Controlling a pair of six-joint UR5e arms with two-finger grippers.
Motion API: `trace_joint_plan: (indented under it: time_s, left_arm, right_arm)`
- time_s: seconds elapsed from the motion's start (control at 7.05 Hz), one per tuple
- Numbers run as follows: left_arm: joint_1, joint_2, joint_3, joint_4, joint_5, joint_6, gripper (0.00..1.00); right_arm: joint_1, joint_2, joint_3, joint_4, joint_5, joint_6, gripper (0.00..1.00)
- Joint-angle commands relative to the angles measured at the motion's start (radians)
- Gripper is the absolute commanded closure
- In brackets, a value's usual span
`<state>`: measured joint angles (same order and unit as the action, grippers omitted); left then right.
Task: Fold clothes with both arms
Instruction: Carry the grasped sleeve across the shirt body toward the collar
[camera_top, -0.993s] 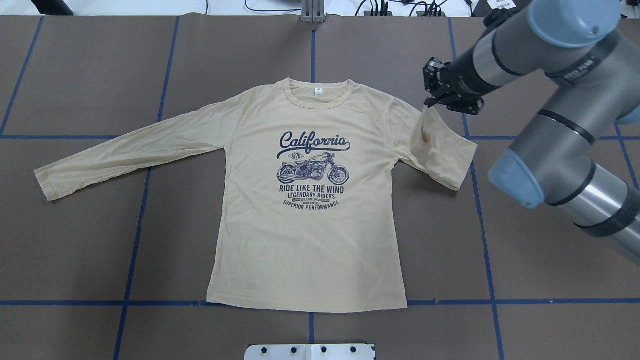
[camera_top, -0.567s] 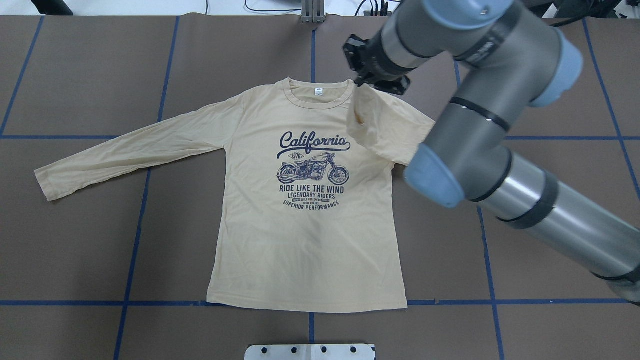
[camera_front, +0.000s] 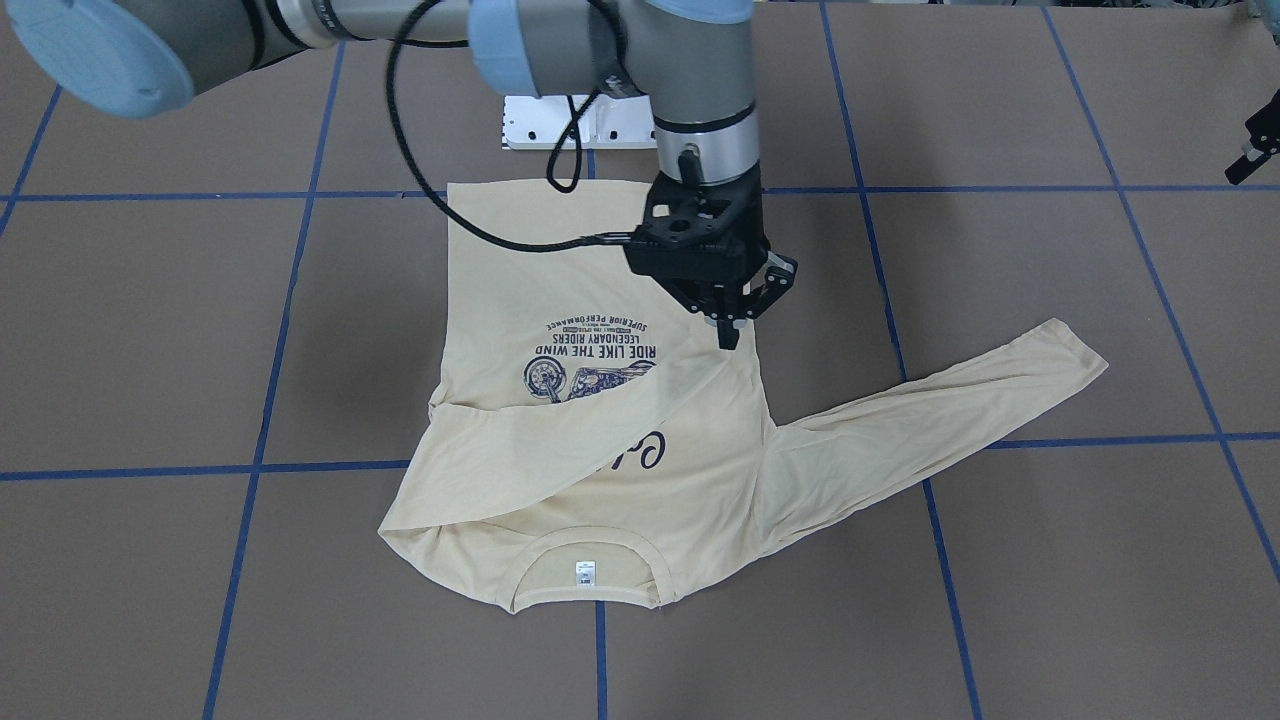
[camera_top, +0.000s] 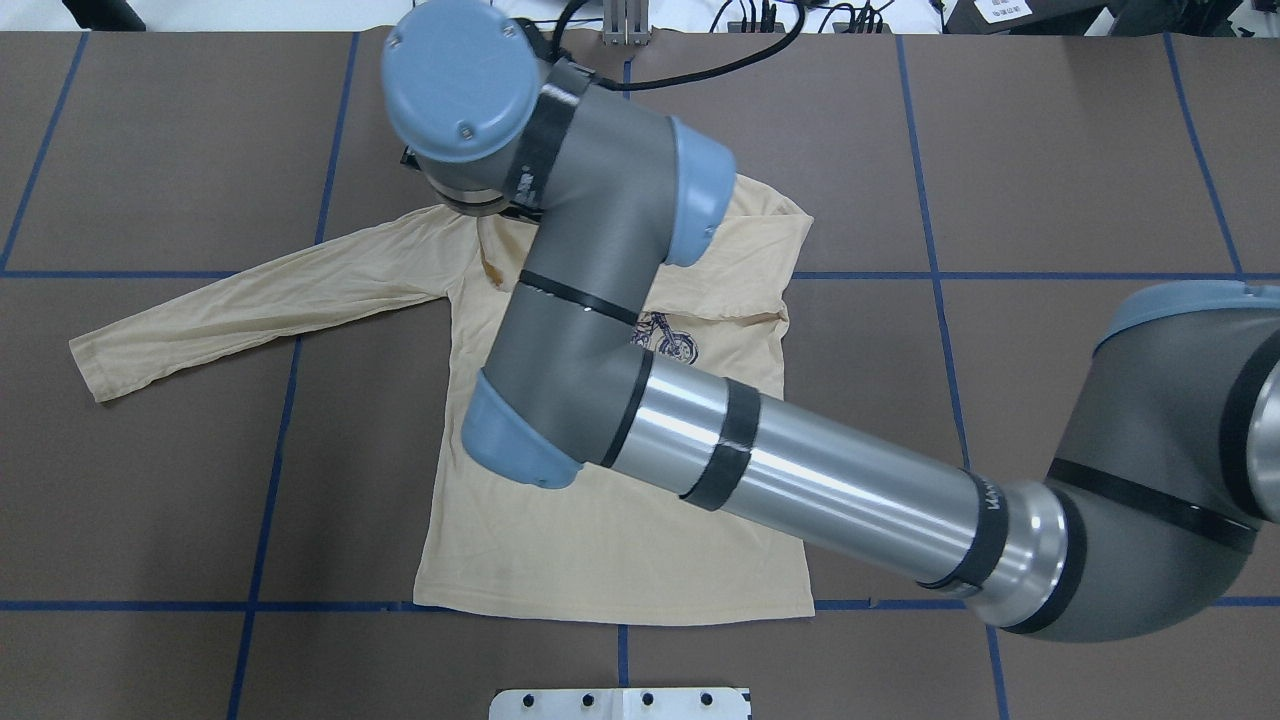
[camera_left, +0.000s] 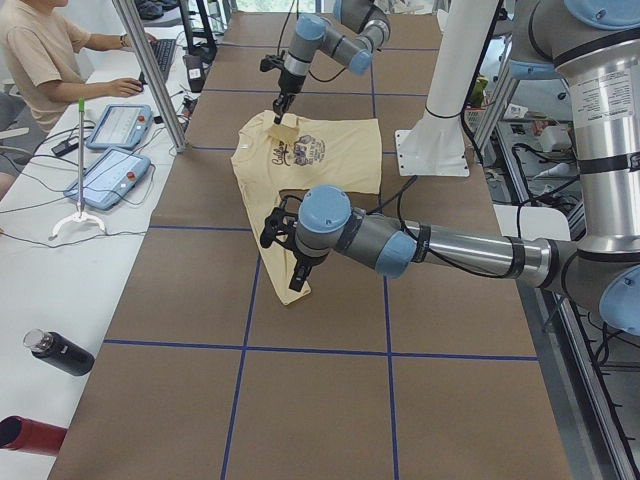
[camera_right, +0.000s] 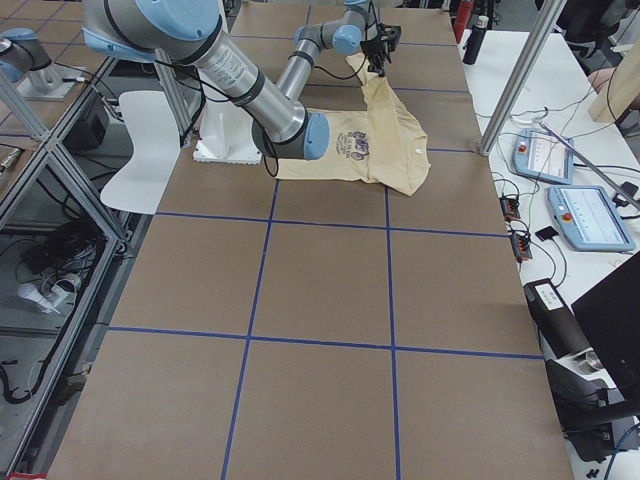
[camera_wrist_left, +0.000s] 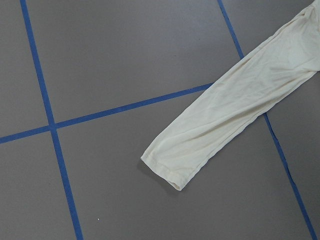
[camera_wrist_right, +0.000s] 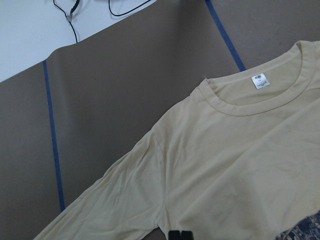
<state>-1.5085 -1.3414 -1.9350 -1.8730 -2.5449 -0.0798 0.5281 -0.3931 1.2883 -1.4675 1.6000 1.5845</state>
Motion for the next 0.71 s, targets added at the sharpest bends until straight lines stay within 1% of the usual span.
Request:
trace_joint_plan:
  time_s: [0.0, 0.14, 0.28, 0.43, 0.57]
  left_arm:
    - [0.001, 0.001, 0.001, 0.000, -0.002, 0.000, 0.00]
    - [0.001, 0.001, -0.001, 0.000, -0.002, 0.000, 0.00]
    - [0.001, 0.001, -0.001, 0.000, -0.002, 0.000, 0.00]
    - [0.001, 0.001, -0.001, 0.000, -0.002, 0.000, 0.00]
    - [0.001, 0.002, -0.002, 0.000, -0.002, -0.001, 0.00]
  right_arm:
    - [-0.040, 0.043, -0.229, 0.218, -0.077, -0.006, 1.00]
    - [-0.040, 0.059, -0.260, 0.267, -0.077, -0.006, 1.00]
    - [-0.040, 0.107, -0.318, 0.277, -0.075, -0.005, 1.00]
    - [-0.039, 0.140, -0.378, 0.332, -0.077, -0.003, 1.00]
    - [-0.039, 0.146, -0.423, 0.405, -0.078, -0.003, 1.00]
